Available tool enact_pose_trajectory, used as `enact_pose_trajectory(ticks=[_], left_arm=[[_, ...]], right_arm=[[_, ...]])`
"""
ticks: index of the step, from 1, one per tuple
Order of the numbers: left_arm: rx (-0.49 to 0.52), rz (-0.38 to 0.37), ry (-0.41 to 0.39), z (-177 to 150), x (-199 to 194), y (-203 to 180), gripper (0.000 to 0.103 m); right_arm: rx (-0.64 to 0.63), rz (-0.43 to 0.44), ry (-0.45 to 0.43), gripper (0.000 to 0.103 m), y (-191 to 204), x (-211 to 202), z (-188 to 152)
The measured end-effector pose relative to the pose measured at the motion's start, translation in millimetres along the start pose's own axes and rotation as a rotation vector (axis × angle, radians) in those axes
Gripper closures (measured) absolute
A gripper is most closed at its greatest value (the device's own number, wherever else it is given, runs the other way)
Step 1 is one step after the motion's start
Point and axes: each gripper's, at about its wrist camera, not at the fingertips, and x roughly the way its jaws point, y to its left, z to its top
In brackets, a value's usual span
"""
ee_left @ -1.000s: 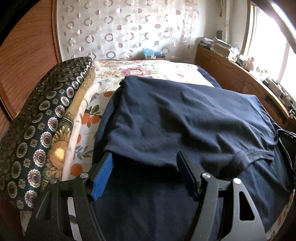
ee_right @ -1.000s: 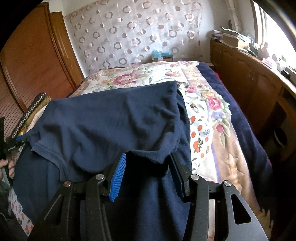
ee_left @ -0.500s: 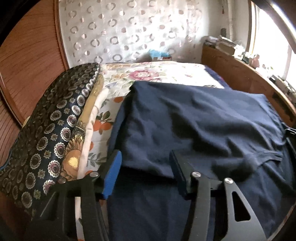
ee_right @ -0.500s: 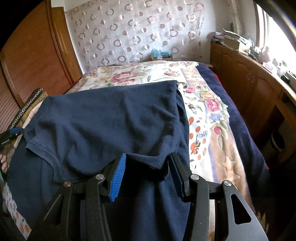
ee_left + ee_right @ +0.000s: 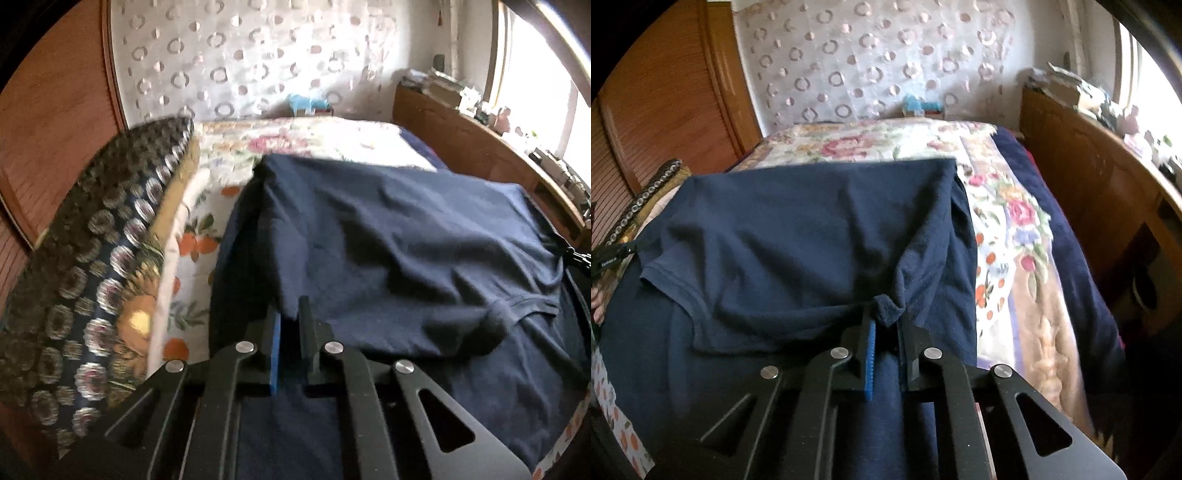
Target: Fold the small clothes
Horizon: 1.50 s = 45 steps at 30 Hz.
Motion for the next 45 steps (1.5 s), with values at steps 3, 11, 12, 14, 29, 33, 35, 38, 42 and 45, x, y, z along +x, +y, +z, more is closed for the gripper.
enact_pose_trajectory(ticks=[3,11,12,14,29,33,35,38,42,45], left_arm=[[-0.010,-0.017,-0.052,4.6,-17.8,2.0,0.095],[0.006,-0.067,-0.147,3.5,-68.3,5.0,0.095],[0.003,-0.071,-0.158,2.1,-74.5,7.3,0.095],[-0.002,-0.077,-0.173,-1.9,-85.6,7.7,0.095],[-0.020,-0.099,-0.194,-44.7,-126.0,14.3,0.095],[-0.017,-0.096,-0.201,-56.3,-137.1,14.1,0.095],[-0.018,-0.094,-0.206,-61.6,-143.2,14.5,0.095],[-0.018,-0.087,-0.201,-69.1,-147.1,16.2,0.095],[-0.009,-0.066,-0.134,-82.5,-131.6,16.3,0.095],[-0.013,-0.072,-0.064,-93.8,-113.8,17.8,0.091]], right_arm=[[-0.003,-0.001,-0.050,0.095,-0.1,-14.3,3.6],[0.006,0.028,-0.170,0.095,1.3,-61.4,5.5],[0.008,0.030,-0.178,0.095,2.8,-65.5,1.5],[0.005,0.031,-0.194,0.095,6.5,-75.9,-5.4],[0.030,0.053,-0.222,0.095,19.1,-126.9,-56.9],[0.007,0.041,-0.230,0.095,22.6,-136.1,-62.6],[0.003,0.033,-0.232,0.095,21.9,-140.3,-66.3],[0.001,0.029,-0.229,0.095,22.1,-146.9,-72.4],[0.002,0.024,-0.196,0.095,19.8,-147.0,-84.0],[-0.007,-0.024,-0.139,0.094,20.1,-132.3,-96.1]])
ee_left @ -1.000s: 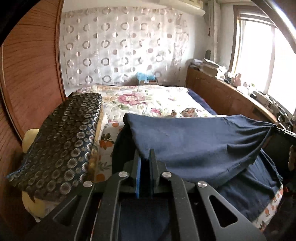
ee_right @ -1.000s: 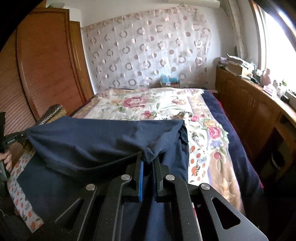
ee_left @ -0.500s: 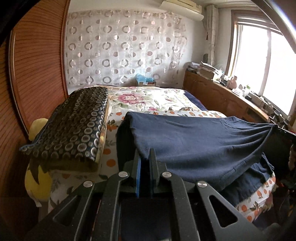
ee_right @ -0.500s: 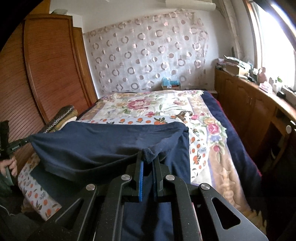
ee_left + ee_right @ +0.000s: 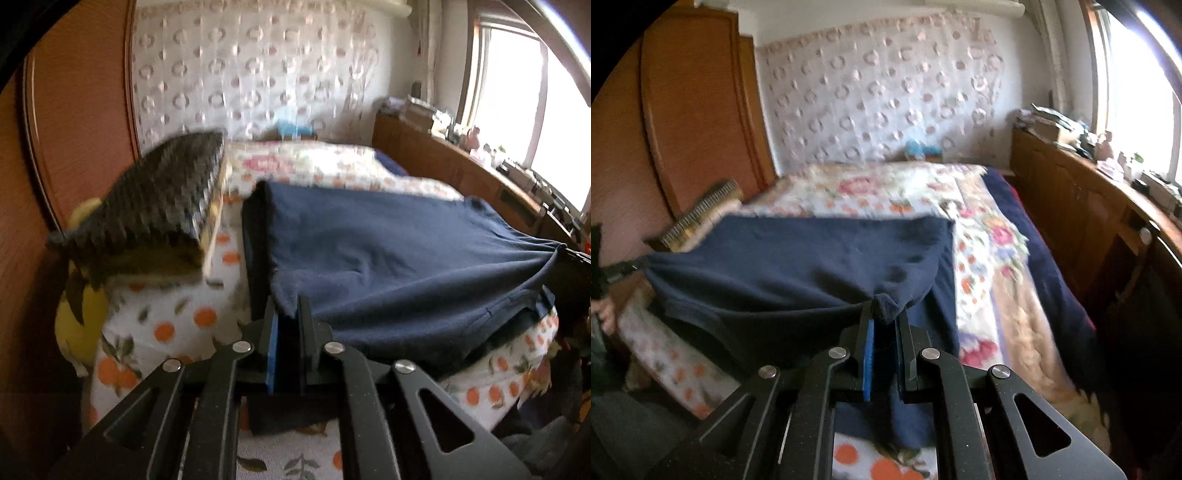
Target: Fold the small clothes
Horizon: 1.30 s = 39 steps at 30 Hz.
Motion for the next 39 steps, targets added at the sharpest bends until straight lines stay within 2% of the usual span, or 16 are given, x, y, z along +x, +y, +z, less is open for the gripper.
enact_pose_trajectory(ticks=[1,2,3,4,6,9,11,13,19,24,28,36,39], left_arm=[[-0.002,0.006,0.015,-3.3,2.9,1.1,0.086],[-0.001,0.018,0.023,-6.9,3.8,1.7,0.078],[0.001,0.028,0.024,-10.6,4.2,2.8,0.072],[0.001,0.030,0.023,-11.9,4.0,3.5,0.063],[-0.004,0.021,0.027,-15.3,3.8,4.1,0.059],[-0.007,0.021,0.038,-20.9,5.5,4.1,0.049],[-0.009,0.023,0.043,-23.3,6.0,3.4,0.037],[-0.008,0.029,0.048,-26.7,7.4,3.5,0.031],[-0.029,0.040,0.063,-33.3,11.8,7.9,0.030],[-0.038,0.050,0.069,-37.2,11.4,12.2,0.030],[-0.041,0.053,0.074,-39.3,12.7,16.0,0.030],[-0.052,0.041,0.080,-41.3,13.9,19.6,0.030],[-0.074,0.026,0.066,-40.9,9.9,23.6,0.030]], right_arm=[[-0.001,-0.009,0.021,0.086,-0.2,5.5,-4.3],[0.000,-0.030,0.039,0.083,-0.6,10.4,-7.0],[-0.004,-0.047,0.050,0.073,-0.4,13.7,-8.7],[-0.008,-0.064,0.053,0.063,-0.5,16.4,-9.7],[0.000,-0.065,0.047,0.053,-1.6,20.3,-7.7],[0.000,-0.068,0.040,0.051,3.6,29.0,0.4],[-0.006,-0.050,0.031,0.051,8.3,35.4,3.2],[-0.014,-0.022,0.023,0.051,16.2,39.9,0.7],[-0.056,0.079,0.045,0.051,51.8,85.5,5.6],[-0.133,0.128,0.098,0.051,83.7,123.0,8.6],[-0.169,0.142,0.123,0.051,86.0,144.2,16.1],[-0.202,0.141,0.173,0.050,86.9,159.0,26.9],[-0.219,0.154,0.172,0.041,90.6,161.9,26.3]])
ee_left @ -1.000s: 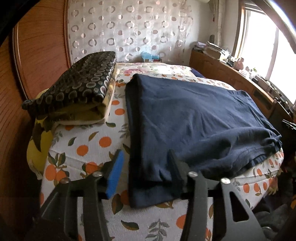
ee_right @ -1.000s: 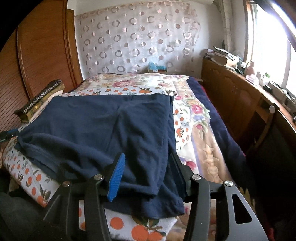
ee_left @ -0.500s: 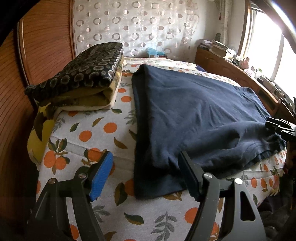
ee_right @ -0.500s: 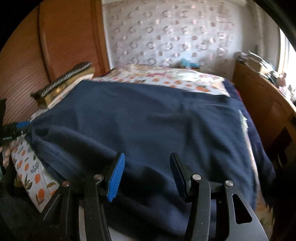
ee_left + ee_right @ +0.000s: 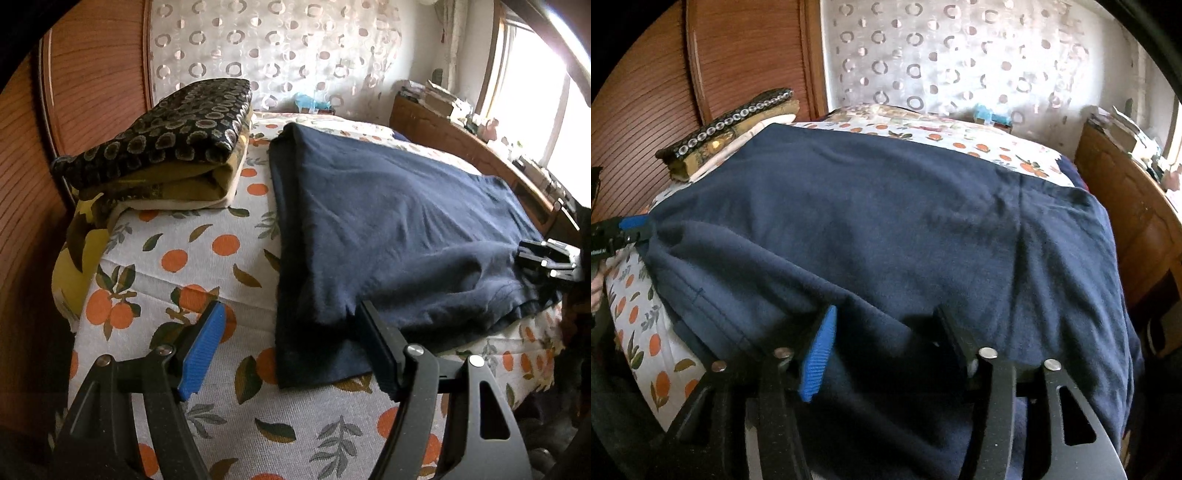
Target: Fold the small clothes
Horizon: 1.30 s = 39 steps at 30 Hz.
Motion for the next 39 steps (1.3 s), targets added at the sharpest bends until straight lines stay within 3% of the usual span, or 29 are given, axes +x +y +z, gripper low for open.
enact_pose_trajectory(ticks=[4,7,10,13,20,21,23,27,34,39], left_arm=[[-0.020,-0.003,-0.029,2.1,-7.6,4.9,0.030],[-0.022,-0.005,-0.037,4.1,-9.6,6.1,0.031],[-0.019,-0.020,-0.026,4.4,-6.9,4.7,0.045],[-0.001,-0.021,-0.015,4.1,-1.0,0.3,0.052],[0.013,-0.008,-0.001,1.3,7.7,-5.4,0.054],[0.016,-0.011,-0.003,1.2,8.0,-6.2,0.057],[0.031,-0.026,-0.003,0.2,7.9,-10.1,0.074],[0.048,-0.053,-0.001,0.9,7.5,-17.5,0.091],[0.072,-0.139,-0.141,24.9,-34.4,-42.6,0.094],[0.120,-0.181,-0.196,40.7,-47.9,-67.0,0.095]], right_arm=[[-0.046,0.000,0.015,0.030,6.2,3.5,2.1],[-0.041,0.008,0.016,0.028,6.7,2.1,-1.1],[-0.042,0.009,0.014,0.027,8.7,-1.3,-4.0],[-0.040,0.010,0.014,0.027,8.9,-1.2,-4.1],[-0.040,0.010,0.014,0.027,10.5,-1.3,-5.2],[-0.039,0.010,0.013,0.027,11.1,-1.0,-5.1],[-0.039,0.010,0.014,0.027,11.1,-0.9,-5.1],[-0.036,0.008,0.012,0.027,12.3,-2.0,-5.6],[-0.034,0.010,0.012,0.027,12.5,-2.9,-5.6],[-0.034,0.010,0.012,0.027,11.9,-3.5,-5.7]])
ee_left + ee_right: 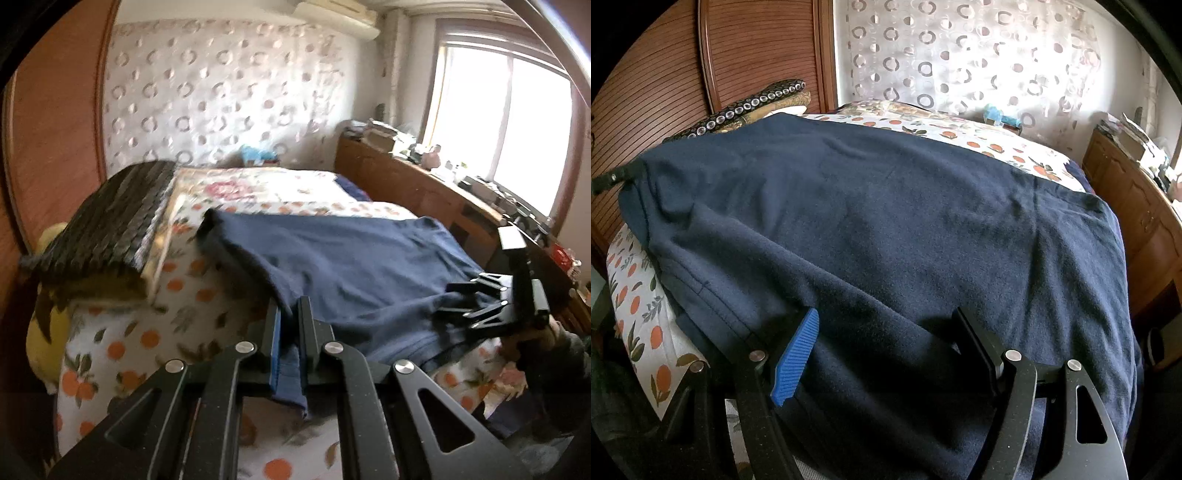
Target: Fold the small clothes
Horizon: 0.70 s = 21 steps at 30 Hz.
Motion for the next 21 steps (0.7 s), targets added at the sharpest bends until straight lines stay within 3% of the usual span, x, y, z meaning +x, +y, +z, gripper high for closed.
enact_pose_trajectory(ticks=[9,21], left_arm=[[0.044,-0.102,-0.060,40.2,5.7,-36.1,0.095],[0.164,-0.256,-0.069,85.6,26.6,-114.4,0.095]], right_arm=[[0.028,-0.017,-0.010,0.027,-3.9,-6.3,-1.4],[0.081,-0.061,-0.155,0.030,-17.5,-80.1,-18.6]])
